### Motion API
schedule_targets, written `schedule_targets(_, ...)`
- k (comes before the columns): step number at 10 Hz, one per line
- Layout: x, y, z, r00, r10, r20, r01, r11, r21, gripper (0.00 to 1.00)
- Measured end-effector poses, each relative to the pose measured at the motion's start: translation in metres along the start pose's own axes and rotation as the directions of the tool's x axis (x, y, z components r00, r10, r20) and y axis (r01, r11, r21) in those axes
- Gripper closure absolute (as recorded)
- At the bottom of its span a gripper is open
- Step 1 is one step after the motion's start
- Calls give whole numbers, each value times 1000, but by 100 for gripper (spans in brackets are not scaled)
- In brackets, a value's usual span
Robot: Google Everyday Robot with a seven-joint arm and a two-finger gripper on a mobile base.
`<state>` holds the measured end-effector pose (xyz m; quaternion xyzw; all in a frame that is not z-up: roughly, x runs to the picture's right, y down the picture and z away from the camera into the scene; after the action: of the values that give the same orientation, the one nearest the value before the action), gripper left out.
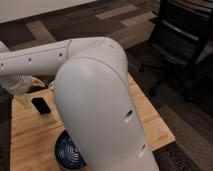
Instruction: Place the eraser on the white sponge
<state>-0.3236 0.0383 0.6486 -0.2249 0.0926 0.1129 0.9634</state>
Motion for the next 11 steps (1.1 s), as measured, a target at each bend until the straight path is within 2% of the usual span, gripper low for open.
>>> schedule_targets(4, 1, -1, 0, 1000, 2, 3, -2, 1000, 5, 35)
schedule_targets(6, 0, -11, -1, 1000, 0, 30, -1, 999, 36, 35)
schedule_targets(8, -14, -14, 6, 994, -88, 71, 84, 995, 61, 35)
schedule_targets(11, -28, -7, 24, 977, -184, 108, 181, 983, 36, 35)
